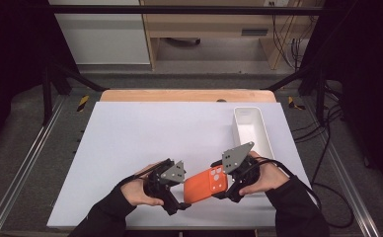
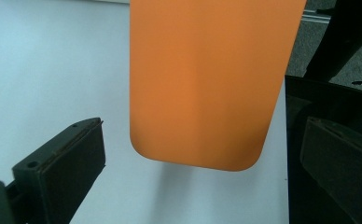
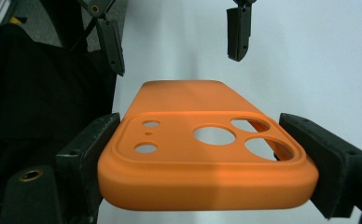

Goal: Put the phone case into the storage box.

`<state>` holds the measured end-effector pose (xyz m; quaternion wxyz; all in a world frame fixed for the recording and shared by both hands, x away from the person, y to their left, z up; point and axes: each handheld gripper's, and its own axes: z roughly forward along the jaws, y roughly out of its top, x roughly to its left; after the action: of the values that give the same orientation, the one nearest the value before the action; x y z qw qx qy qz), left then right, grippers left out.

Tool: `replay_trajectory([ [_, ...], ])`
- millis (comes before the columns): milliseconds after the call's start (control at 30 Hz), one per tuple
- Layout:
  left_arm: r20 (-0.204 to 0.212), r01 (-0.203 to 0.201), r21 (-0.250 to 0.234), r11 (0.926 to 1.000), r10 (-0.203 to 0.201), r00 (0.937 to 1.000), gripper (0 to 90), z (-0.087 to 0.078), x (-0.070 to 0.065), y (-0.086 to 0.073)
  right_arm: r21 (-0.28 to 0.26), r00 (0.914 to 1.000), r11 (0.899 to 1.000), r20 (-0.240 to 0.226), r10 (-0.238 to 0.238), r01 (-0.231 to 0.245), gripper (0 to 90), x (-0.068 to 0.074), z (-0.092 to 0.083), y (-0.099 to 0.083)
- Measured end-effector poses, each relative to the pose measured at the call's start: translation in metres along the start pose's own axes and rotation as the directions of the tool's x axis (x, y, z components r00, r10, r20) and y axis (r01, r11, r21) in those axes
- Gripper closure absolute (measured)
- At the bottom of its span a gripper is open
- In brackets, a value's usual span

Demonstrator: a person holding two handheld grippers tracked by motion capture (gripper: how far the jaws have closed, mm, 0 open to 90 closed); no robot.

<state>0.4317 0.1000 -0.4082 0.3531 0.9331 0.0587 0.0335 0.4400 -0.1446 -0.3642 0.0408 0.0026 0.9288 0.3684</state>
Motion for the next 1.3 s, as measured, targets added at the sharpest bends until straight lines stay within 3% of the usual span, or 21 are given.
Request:
replay_trajectory([
  [567, 0.003, -0.018, 0.026, 0.9995, 0.018, 0.9998, 0.0, 0.004, -0.001, 0.007, 0.117, 0.9997, 0.993, -0.014, -0.022, 0.024, 16.2, -0.004, -0.002, 0.024],
  [1300, -0.004, -0.032, 0.095, 0.995, 0.032, 0.9995, 0.0, 0.017, 0.003, 0.016, 0.195, 0.9981, 0.979, -0.031, -0.052, 0.057, 16.1, -0.004, 0.006, 0.047],
])
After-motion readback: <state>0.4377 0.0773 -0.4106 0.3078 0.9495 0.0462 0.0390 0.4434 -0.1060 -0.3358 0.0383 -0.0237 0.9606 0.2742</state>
